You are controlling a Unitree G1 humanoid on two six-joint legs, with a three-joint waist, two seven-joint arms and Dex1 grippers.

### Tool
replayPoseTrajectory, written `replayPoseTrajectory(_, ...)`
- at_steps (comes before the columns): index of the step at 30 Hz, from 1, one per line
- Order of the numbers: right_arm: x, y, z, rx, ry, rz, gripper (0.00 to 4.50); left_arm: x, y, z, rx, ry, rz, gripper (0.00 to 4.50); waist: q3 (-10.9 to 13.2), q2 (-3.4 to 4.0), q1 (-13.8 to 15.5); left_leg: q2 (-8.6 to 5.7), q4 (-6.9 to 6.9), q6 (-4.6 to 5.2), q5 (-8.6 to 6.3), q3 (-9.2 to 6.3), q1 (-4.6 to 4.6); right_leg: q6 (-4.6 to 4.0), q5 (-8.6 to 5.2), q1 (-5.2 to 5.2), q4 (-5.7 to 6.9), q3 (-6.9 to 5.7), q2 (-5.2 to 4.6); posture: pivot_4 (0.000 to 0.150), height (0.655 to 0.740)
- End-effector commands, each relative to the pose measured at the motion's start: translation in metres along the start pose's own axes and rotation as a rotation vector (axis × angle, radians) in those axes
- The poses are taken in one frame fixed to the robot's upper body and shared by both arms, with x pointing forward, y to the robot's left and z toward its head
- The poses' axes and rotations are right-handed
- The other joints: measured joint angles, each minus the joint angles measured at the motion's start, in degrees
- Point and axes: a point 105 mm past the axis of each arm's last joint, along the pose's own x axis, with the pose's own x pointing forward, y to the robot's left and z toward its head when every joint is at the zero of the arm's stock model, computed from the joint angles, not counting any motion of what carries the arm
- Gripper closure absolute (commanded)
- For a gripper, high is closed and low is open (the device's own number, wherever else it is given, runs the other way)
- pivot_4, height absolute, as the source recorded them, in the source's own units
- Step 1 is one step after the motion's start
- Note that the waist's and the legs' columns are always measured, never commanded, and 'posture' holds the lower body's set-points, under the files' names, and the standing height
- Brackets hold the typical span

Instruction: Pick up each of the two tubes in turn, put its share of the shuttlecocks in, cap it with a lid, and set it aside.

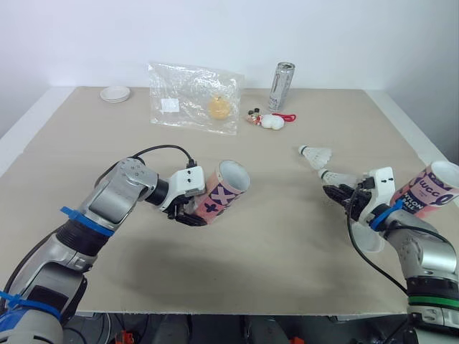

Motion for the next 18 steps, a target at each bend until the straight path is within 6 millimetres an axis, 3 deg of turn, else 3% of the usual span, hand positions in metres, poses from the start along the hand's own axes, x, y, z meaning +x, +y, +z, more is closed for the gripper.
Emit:
replayPoseTrajectory(1, 0.0, 0.002, 0.016, -0.043, -0.052, 0.012, 4.47, 0.001, 0.004, -0.01, -0.024, 0.034, 0.035, 1.48, 0.0, 0.0, 0.0, 0.0, 0.0, 0.0, 0.0, 0.0, 0.0, 0.0, 0.0, 0.0, 0.0, 0.0, 0.0, 0.15, 0.74)
replayPoseTrajectory(5, -0.003, 0.008, 0.018, -0.086, -0.038, 0.034, 4.47, 0.003, 0.005, -0.01, -0.024, 0.033, 0.036, 1.48, 0.0, 0.0, 0.0, 0.0, 0.0, 0.0, 0.0, 0.0, 0.0, 0.0, 0.0, 0.0, 0.0, 0.0, 0.0, 0.15, 0.74)
replayPoseTrajectory(8, -0.01, 0.018, 0.03, -0.169, -0.033, 0.07, 4.47, 0.003, 0.006, -0.009, -0.021, 0.033, 0.034, 1.48, 0.0, 0.02, 0.0, -0.01, 0.0, 0.0, 0.0, -0.01, 0.0, 0.01, 0.0, 0.01, 0.0, 0.0, -0.01, 0.15, 0.74)
replayPoseTrajectory(11, -0.025, 0.064, 0.084, -0.394, -0.127, 0.271, 4.47, 0.005, 0.008, -0.011, -0.02, 0.038, 0.029, 1.48, 0.0, 0.24, 0.0, -0.03, 0.03, 0.01, 0.01, 0.0, -0.02, 0.02, 0.01, 0.0, 0.0, 0.06, -0.01, 0.15, 0.74)
replayPoseTrajectory(14, -0.035, 0.103, 0.118, -0.621, -0.214, 0.431, 4.47, 0.005, 0.01, -0.012, -0.02, 0.041, 0.026, 1.48, 0.0, 0.28, -0.1, -0.03, 0.04, 0.06, 0.04, 0.01, 0.02, 0.04, 0.04, 0.0, 0.01, 0.07, 0.0, 0.15, 0.74)
replayPoseTrajectory(18, -0.042, 0.143, 0.135, -0.974, -0.255, 0.625, 4.47, 0.006, 0.014, -0.008, -0.035, 0.026, 0.027, 1.48, 0.0, 0.16, -0.1, -0.02, 0.04, 0.14, 0.09, -0.02, 0.06, 0.03, 0.06, -0.14, -0.05, -0.01, -0.01, 0.15, 0.74)
